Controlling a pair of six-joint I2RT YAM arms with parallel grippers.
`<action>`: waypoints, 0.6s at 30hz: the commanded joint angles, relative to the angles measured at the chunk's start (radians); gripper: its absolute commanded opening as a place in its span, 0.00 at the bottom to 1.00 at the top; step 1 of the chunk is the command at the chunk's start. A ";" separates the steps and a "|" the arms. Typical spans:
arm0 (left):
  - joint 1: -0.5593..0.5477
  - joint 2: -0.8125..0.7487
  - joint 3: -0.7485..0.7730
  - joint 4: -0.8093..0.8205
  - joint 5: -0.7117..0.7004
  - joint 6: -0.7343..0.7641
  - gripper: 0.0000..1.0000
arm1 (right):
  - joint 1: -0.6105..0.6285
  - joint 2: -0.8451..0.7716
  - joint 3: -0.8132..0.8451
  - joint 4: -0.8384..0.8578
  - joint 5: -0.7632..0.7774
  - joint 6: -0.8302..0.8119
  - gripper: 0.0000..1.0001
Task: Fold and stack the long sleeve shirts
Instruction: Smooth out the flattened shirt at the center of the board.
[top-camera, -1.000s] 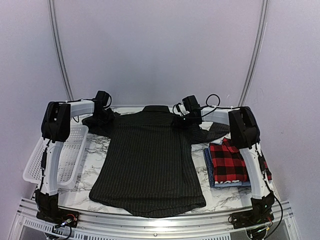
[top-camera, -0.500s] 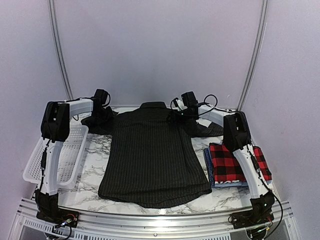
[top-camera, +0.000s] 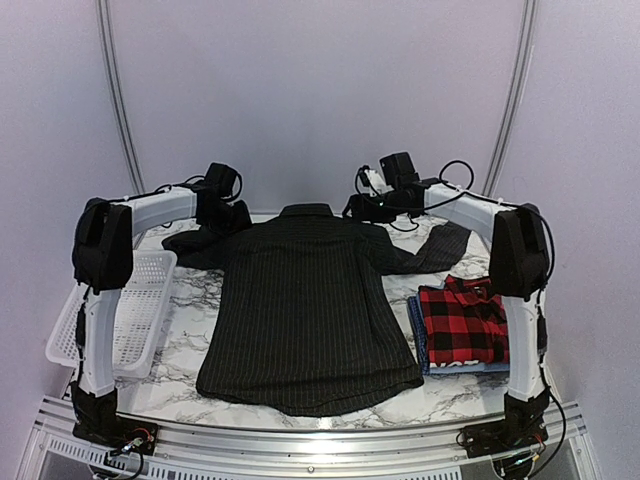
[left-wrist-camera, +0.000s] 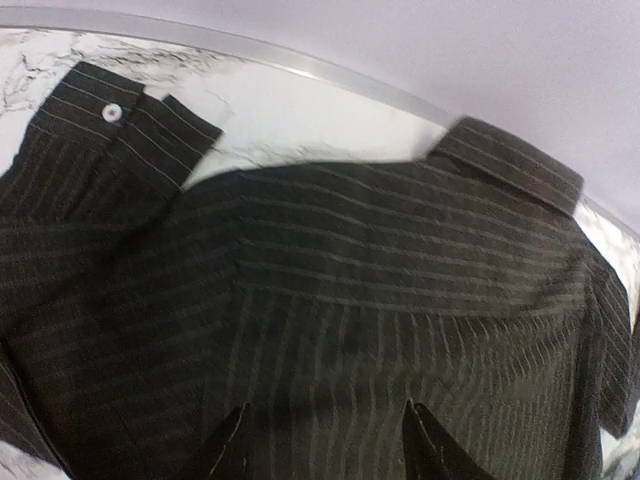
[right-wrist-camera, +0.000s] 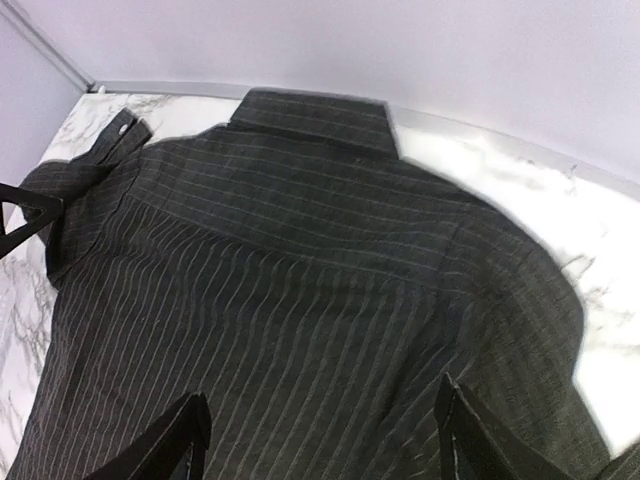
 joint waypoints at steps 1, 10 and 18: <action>-0.099 -0.128 -0.159 0.010 0.013 -0.027 0.52 | 0.080 -0.073 -0.188 0.057 -0.005 0.032 0.73; -0.206 -0.299 -0.624 0.197 0.078 -0.142 0.52 | 0.144 -0.210 -0.509 0.172 -0.020 0.075 0.73; -0.194 -0.336 -0.756 0.192 0.000 -0.129 0.52 | 0.144 -0.241 -0.626 0.180 0.041 0.087 0.72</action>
